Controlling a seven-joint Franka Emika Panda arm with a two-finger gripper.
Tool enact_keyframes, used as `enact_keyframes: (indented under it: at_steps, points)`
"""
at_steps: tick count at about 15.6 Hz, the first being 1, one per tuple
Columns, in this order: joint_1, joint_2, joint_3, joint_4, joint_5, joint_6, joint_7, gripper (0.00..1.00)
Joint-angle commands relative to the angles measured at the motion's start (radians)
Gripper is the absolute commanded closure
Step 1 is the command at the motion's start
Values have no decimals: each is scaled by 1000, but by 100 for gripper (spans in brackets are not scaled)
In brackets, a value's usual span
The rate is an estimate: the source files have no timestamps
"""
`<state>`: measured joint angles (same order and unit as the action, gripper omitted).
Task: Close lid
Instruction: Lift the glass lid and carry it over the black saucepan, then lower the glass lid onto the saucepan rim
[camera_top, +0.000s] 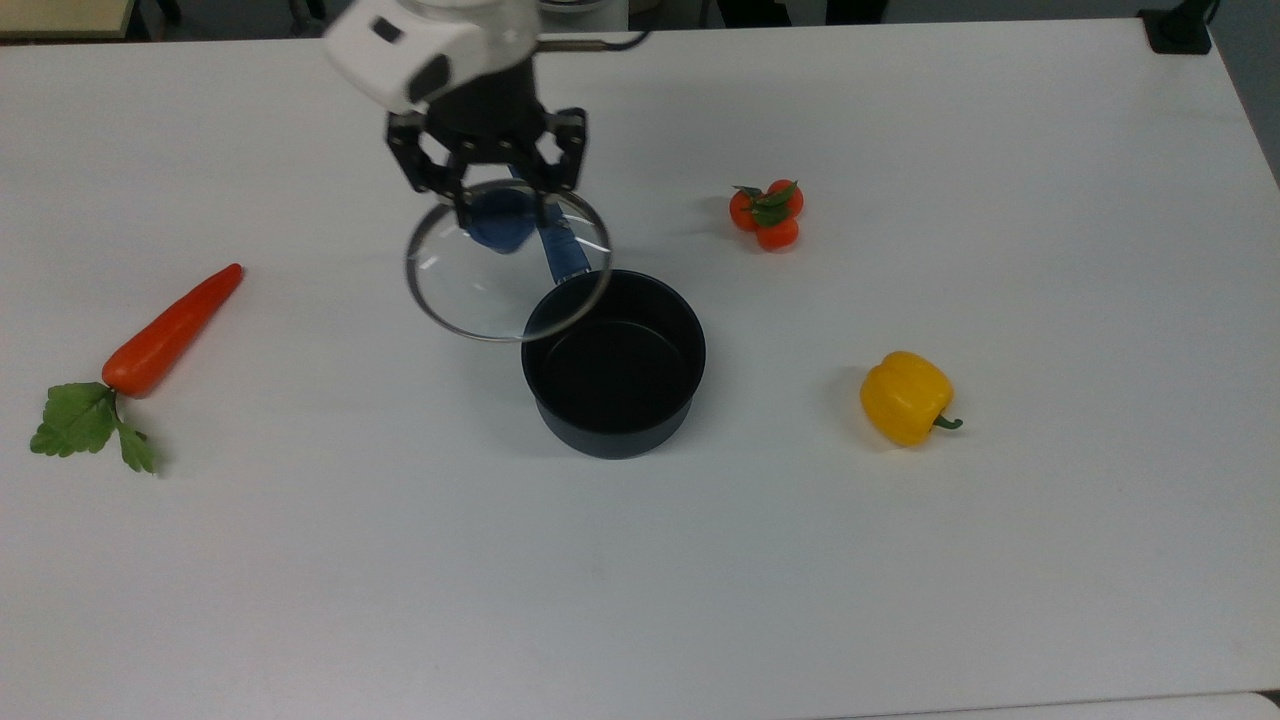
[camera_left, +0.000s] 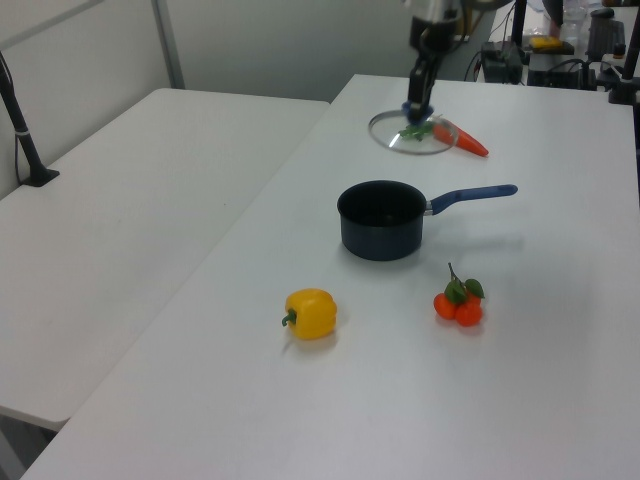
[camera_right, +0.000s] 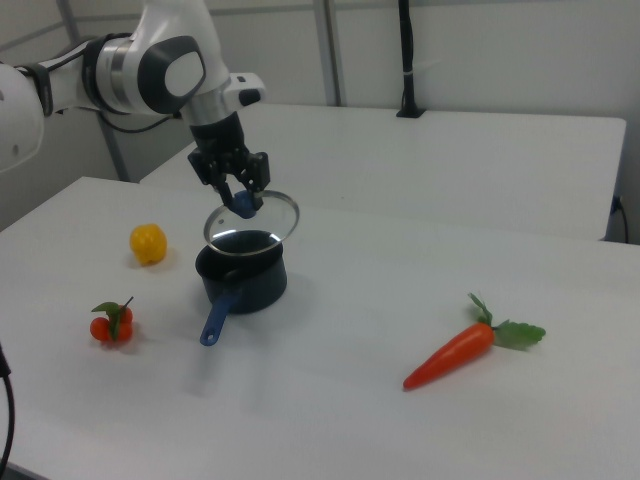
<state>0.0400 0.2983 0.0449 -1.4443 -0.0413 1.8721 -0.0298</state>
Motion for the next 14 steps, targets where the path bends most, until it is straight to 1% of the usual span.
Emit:
enact_keyframes:
  at_steps: [1, 4, 7, 14]
  points:
    - [61, 87, -10, 82, -8, -18, 1, 65]
    - [93, 116, -10, 81, -6, 47, 4, 65]
    - [103, 146, -10, 81, -8, 76, 4, 65]
    - [109, 163, -10, 71, -6, 76, -2, 64]
